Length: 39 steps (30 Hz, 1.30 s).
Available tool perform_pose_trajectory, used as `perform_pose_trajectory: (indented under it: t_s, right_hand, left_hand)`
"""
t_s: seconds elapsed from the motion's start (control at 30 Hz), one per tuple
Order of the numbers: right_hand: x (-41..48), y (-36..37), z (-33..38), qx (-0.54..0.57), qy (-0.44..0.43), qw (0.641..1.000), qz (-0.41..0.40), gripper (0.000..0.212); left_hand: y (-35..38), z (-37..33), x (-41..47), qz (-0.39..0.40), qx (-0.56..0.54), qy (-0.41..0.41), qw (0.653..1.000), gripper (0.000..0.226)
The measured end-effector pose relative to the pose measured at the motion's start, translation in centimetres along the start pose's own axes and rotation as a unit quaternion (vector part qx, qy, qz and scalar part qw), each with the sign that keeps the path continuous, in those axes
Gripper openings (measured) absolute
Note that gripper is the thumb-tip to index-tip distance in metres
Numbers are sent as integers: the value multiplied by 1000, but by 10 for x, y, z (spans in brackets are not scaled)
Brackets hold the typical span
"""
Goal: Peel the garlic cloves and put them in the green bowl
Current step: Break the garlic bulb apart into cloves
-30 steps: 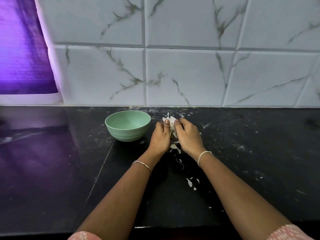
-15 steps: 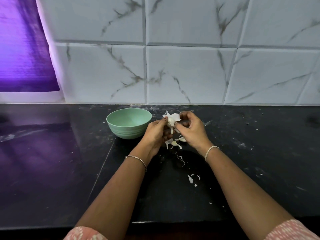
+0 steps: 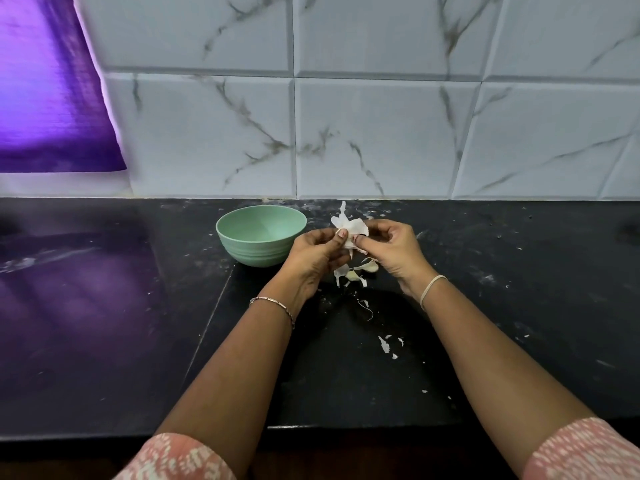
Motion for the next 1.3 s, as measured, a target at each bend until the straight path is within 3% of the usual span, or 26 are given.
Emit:
perform_pose_trajectory:
  t_s: [0.13,0.3,0.67,0.93,1.13,1.3]
  right_hand:
    - [0,1,-1,-28,-14,1000,2,22]
    - [0,4,-2,-117,-45,992,-22,16]
    - [0,11,0,-173,-69,981,-45,6]
    - [-2,13,-3,-82,-50,992,77,16]
    - [-3,12,3,32,-18,996,76,12]
    - [-1,13,-1,-83,-57,994,41,17]
  left_hand:
    - [0,-1,-2,6,10,-10,1000,5]
    - [0,-1,-3,-5,25,-9,1000,7]
    - [3,2,-3,-44,17,13,999,12]
    - [-1,-4,-3,-42,-81,-38,995,13]
    - [0,-5,-4,-40,-92,-60,993,15]
    - [1,-3,-3,-57,-78,-57,994,16]
Point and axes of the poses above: each hand's wrist, its own x-axis towards the middle knuckle, its own y-axis out of the palm, z = x × y, the point moved 1 cm from there along x, towards the middle knuckle, and after that the axes turned 11 degrees about -x, right-handed, at the moved point
